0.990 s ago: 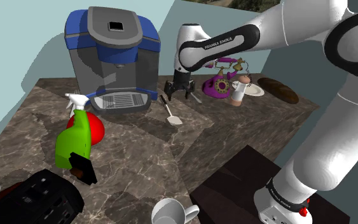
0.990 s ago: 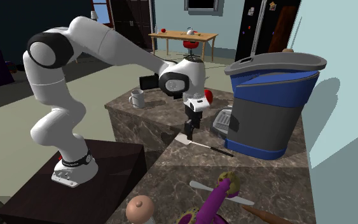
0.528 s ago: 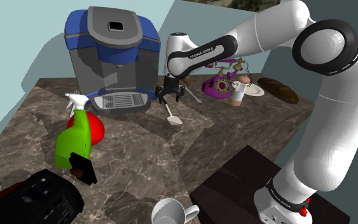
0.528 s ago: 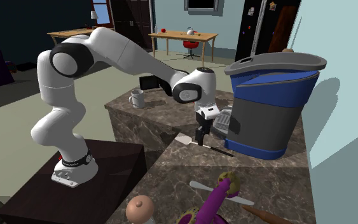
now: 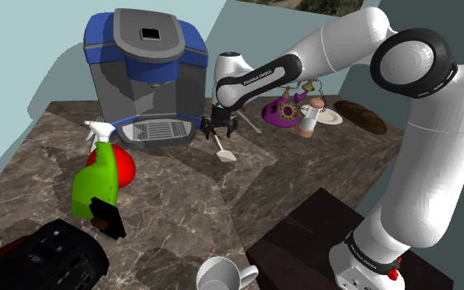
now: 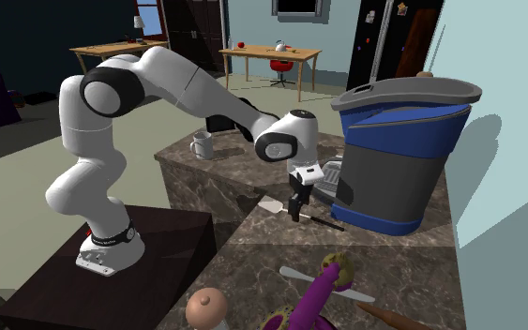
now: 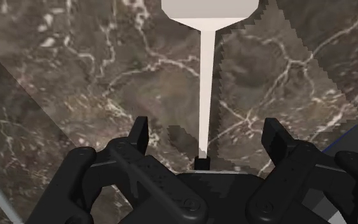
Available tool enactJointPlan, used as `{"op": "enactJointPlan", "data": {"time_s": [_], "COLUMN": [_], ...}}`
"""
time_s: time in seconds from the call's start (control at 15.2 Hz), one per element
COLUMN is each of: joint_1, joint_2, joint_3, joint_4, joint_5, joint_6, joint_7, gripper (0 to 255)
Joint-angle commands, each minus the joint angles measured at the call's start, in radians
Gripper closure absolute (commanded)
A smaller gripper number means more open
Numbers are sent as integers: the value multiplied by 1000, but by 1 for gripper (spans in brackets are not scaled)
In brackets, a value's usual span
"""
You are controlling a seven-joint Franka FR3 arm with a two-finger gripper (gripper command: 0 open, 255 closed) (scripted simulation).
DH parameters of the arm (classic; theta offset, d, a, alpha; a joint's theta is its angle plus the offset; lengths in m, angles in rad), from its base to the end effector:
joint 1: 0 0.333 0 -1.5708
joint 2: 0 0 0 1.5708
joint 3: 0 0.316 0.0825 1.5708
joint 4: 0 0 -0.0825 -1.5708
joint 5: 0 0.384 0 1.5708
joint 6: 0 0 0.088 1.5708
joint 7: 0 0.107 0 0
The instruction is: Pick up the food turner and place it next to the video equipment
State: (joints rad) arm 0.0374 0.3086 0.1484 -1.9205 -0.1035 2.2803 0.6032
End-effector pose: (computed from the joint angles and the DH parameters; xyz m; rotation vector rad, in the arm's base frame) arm 0.6128 0.1080 0.3390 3.0778 -0.5605 0.1018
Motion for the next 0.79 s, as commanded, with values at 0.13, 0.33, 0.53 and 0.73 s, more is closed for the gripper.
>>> {"op": "enactJointPlan", "data": {"time_s": [0.13, 0.33, 0.53, 0.73], "joint_1": [0, 0, 0, 0], "joint_2": [1, 0, 0, 0], "joint_3": [0, 0, 0, 0], "joint_4": [-1, -1, -1, -1], "joint_5": [0, 0, 0, 0], "joint_6": [1, 1, 1, 1], "joint_7": [0, 0, 0, 0], "gripper": [0, 255, 255, 255]}}
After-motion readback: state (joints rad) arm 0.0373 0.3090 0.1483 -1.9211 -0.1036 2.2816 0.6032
